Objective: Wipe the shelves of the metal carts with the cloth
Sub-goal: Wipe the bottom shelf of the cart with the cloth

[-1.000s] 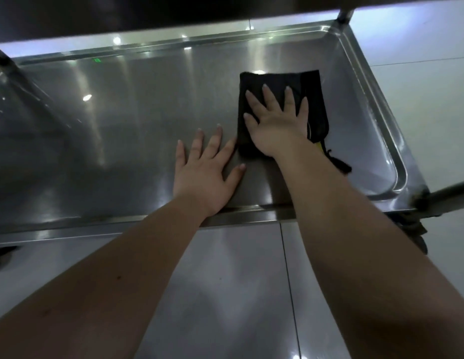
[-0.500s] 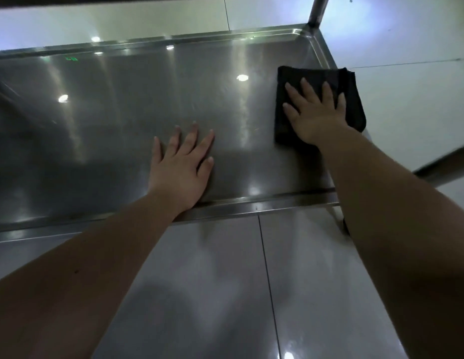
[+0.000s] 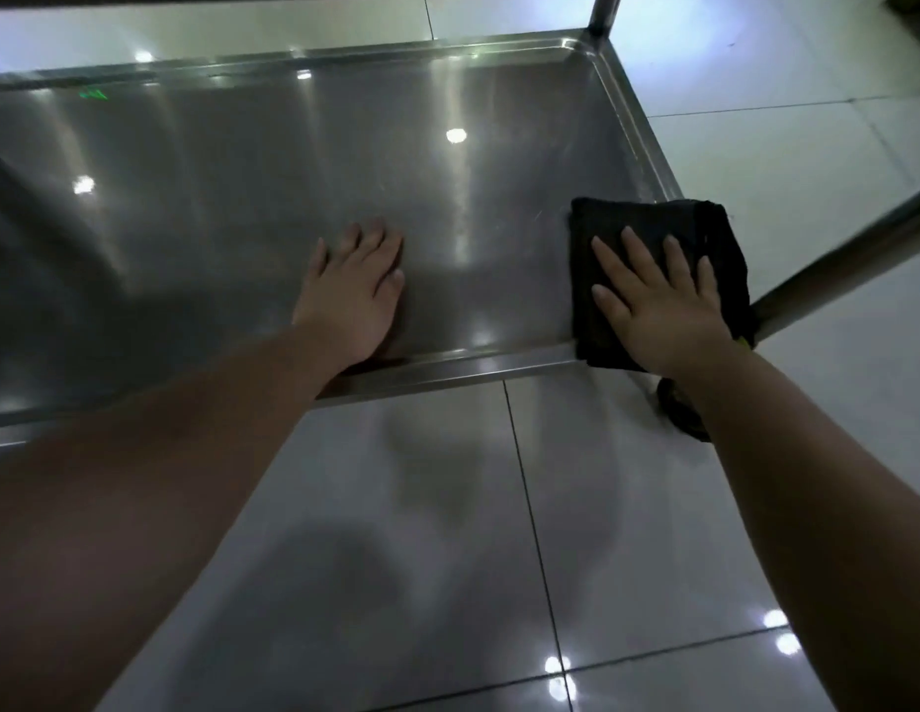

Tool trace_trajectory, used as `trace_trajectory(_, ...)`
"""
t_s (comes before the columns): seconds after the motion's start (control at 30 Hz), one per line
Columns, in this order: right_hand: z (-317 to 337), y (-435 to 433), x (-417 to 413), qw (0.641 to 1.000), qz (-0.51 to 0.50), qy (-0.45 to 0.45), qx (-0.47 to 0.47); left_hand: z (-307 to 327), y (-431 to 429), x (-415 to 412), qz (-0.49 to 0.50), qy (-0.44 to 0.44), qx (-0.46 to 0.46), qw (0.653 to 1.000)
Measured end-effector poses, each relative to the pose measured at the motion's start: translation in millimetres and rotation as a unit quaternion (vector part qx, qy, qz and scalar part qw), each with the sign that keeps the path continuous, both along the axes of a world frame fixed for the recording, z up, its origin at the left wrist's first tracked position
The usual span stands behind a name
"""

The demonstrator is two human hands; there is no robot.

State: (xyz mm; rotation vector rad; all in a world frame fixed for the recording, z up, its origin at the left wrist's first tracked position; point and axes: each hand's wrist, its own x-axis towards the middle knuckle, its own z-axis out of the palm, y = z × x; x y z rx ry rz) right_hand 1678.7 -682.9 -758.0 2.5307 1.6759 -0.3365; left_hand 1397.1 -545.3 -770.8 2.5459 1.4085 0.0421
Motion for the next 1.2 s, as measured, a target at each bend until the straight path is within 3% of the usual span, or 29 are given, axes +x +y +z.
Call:
trace_trajectory(0.1,1,11,-1,1.000,-0.016,0.008,-0.011,2,21,-66,-0.044,0.041,0.008,0.998)
trace_trajectory(0.23,2,25,-21,0.995,-0.092,0.027,-0.013,1,35,-158,0.108,0.087,0.032,0.990)
trace_trajectory(0.33,5,58,-82,0.992,-0.116,0.046,-0.004,0,33,-159,0.122,0.094,0.035,0.987)
trace_trajectory(0.43,6,90,-196,0.998,0.031,0.056,0.007,2,31,-157,0.119,0.080,0.031,0.989)
trace_trajectory(0.53,5,92,-297,0.975,0.208,0.075,0.015,-1,31,-165,0.122,0.087,0.036,0.988)
trace_trajectory(0.63,4,102,-281,0.964,0.248,0.092,0.021,-2,32,-168,0.124,0.072,0.038,0.989)
trace_trajectory(0.8,-4,99,-137,0.996,0.067,0.031,0.059,-2,33,-167,0.127,0.058,0.038,0.990)
trace_trajectory(0.97,-2,54,-36,0.991,-0.132,0.023,0.028,-3,30,-162,0.132,0.063,0.040,0.988)
trace_trajectory(1.1,2,87,-93,0.978,-0.204,0.038,0.027,-1,28,-161,0.137,0.071,0.045,0.987)
trace_trajectory(1.2,0,126,-191,0.997,-0.059,0.042,0.030,-2,29,-162,0.135,0.067,0.049,0.987)
